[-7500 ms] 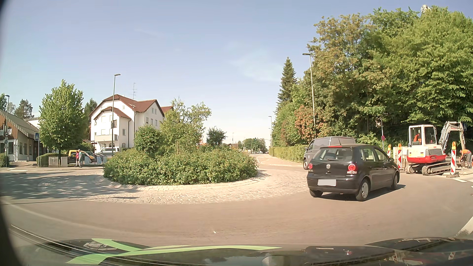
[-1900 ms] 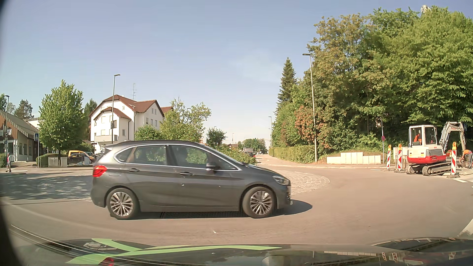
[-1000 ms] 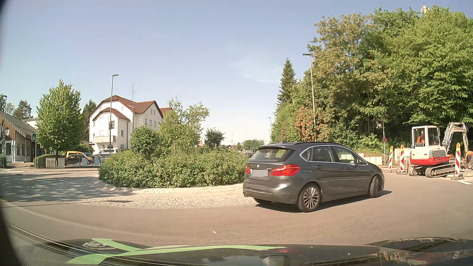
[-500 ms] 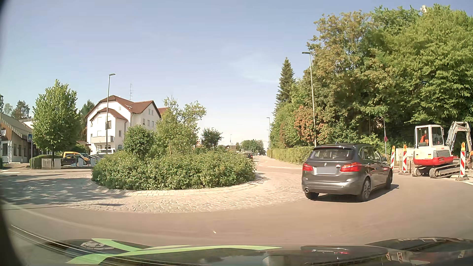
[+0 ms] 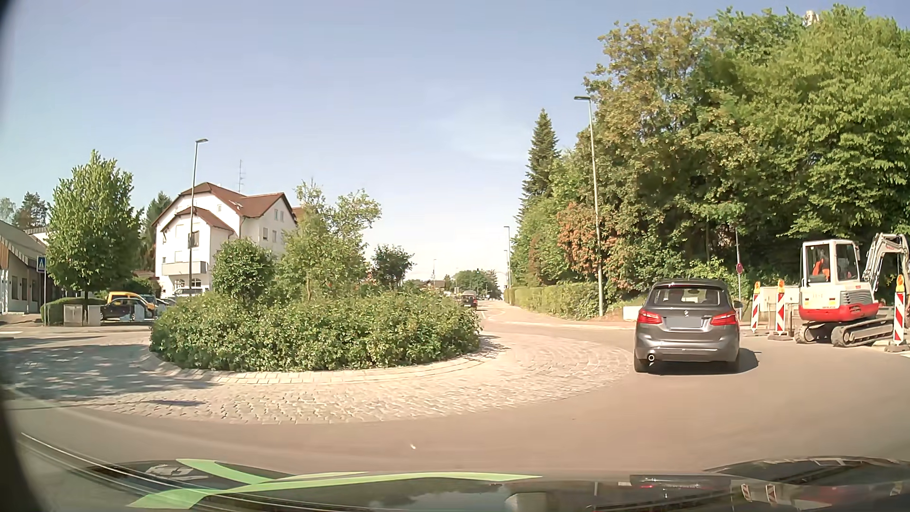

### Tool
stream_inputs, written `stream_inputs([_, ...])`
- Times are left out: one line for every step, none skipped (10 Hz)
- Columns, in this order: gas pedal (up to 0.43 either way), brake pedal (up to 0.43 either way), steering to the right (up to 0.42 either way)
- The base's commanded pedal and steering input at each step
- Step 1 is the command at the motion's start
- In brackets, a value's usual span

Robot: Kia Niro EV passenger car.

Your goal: Follow the waypoints while adhering to traffic rules and regulations

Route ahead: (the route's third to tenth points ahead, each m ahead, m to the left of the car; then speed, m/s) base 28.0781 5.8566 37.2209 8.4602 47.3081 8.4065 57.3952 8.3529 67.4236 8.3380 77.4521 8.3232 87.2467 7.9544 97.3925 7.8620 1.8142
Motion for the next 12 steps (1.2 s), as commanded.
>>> stream_inputs([0.157,0.000,0.165])
stream_inputs([0.150,0.000,0.184])
stream_inputs([0.150,0.000,0.199])
stream_inputs([0.150,0.000,0.221])
stream_inputs([0.150,0.000,0.245])
stream_inputs([0.150,0.000,0.270])
stream_inputs([0.150,0.000,0.281])
stream_inputs([0.150,0.000,0.289])
stream_inputs([0.150,0.000,0.293])
stream_inputs([0.138,0.000,0.300])
stream_inputs([0.118,0.000,0.307])
stream_inputs([0.098,0.000,0.319])
